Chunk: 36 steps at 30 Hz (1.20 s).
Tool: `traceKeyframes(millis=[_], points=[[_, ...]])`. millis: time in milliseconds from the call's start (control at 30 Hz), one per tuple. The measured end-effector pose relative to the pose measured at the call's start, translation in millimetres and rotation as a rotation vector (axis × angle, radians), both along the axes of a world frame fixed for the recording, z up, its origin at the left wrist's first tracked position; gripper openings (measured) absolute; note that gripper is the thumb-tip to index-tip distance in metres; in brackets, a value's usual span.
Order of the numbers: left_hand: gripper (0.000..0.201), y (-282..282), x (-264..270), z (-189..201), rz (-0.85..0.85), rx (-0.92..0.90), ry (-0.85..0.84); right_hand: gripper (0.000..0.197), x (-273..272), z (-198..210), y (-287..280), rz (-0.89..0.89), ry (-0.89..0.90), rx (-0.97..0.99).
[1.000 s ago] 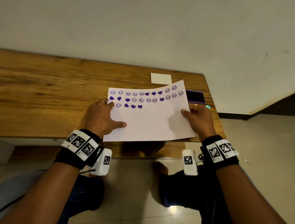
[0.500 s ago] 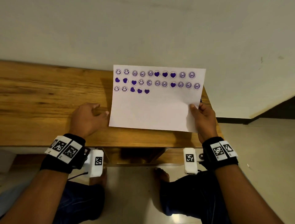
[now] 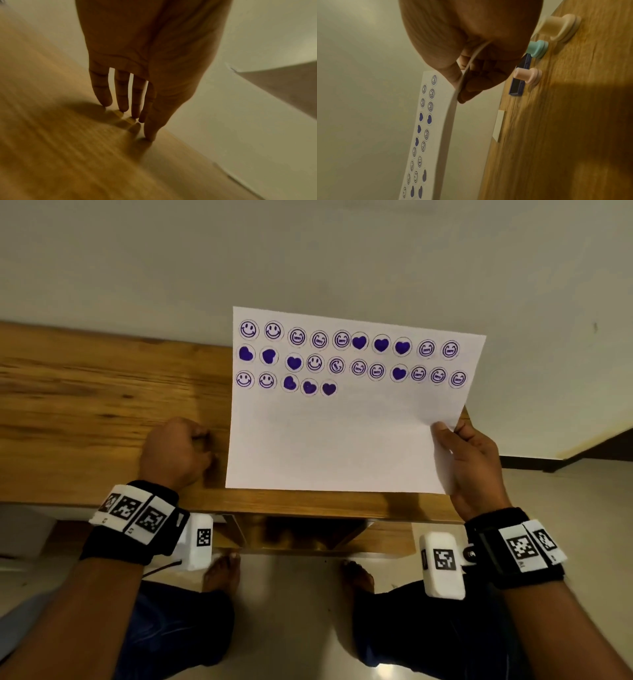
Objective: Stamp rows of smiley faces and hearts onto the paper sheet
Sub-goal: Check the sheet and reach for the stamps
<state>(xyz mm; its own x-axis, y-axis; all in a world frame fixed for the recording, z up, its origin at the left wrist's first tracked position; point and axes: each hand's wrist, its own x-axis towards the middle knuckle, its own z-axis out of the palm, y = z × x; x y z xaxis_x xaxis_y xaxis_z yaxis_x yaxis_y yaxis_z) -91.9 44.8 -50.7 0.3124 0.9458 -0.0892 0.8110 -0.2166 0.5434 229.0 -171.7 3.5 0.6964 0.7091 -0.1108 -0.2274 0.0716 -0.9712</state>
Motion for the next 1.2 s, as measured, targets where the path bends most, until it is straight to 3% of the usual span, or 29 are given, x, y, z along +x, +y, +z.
traceKeyframes(millis=[467,567,733,833,1000,1200], points=[[0.038,3,-4,-6,-0.057,0.075,0.117,0.022,0,-4,-1,-0.038,-0.042,-0.083],[0.033,-4,1,2,-0.024,0.112,0.075,0.019,-1,-8,1,-0.054,-0.027,-0.091],[0.035,-14,7,16,0.049,0.376,-0.134,0.016,-4,-29,7,-0.047,-0.045,-0.238],[0.042,-17,14,17,0.018,0.348,-0.186,0.012,-9,-43,13,-0.057,-0.148,-0.373],[0.038,-49,42,18,-0.211,0.244,-0.205,0.006,-13,-62,25,-0.04,-0.358,-0.558],[0.038,-93,70,-5,-0.589,0.135,0.01,0.037,-12,-69,30,-0.057,-0.48,-0.659]])
